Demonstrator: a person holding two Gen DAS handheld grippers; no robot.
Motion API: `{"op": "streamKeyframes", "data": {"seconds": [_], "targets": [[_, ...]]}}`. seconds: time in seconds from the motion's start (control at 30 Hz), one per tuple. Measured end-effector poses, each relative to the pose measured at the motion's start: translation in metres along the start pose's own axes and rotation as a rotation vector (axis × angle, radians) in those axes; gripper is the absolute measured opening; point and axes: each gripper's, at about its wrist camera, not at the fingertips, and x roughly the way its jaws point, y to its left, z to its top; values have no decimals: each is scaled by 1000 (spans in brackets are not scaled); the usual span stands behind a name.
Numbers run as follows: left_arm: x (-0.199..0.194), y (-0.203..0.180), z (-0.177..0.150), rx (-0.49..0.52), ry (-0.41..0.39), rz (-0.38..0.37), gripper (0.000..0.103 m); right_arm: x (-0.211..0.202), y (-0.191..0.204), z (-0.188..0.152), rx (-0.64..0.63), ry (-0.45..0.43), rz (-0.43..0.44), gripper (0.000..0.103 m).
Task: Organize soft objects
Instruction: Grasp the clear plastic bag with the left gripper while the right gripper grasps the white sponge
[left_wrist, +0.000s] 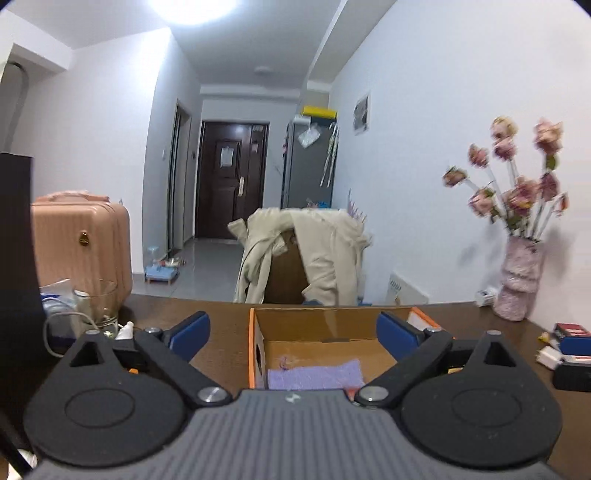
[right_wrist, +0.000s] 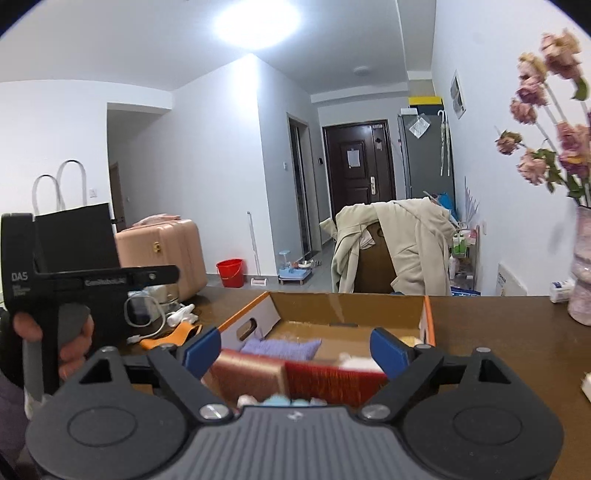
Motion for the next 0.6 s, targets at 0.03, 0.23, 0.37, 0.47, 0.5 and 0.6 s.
{"op": "streamKeyframes", "data": {"seconds": [0.03,0.23,0.37,0.47,0.5,0.6], "targets": [[-16,0,-5,5,-24,-19,103,-5,2,-4,1,10,-12,90],[-80,-13,-54,97,-6,-15,103,-31,19,-43,-6,10,-19,90],[-115,-19,-87,114,7,-18,103,-51,37,-73,-41,-7,-18,90],[-128,-23,-108,138,22,-49,103,-65,49,-88,-98,-16,-19,90],[-130,-26,-114,144,33,-55,103,-69,52,-93,-112,-18,-24,90],[-128,-30,-130,114,74,-82,103,-77,57,-105,-114,-4,-26,90]]}}
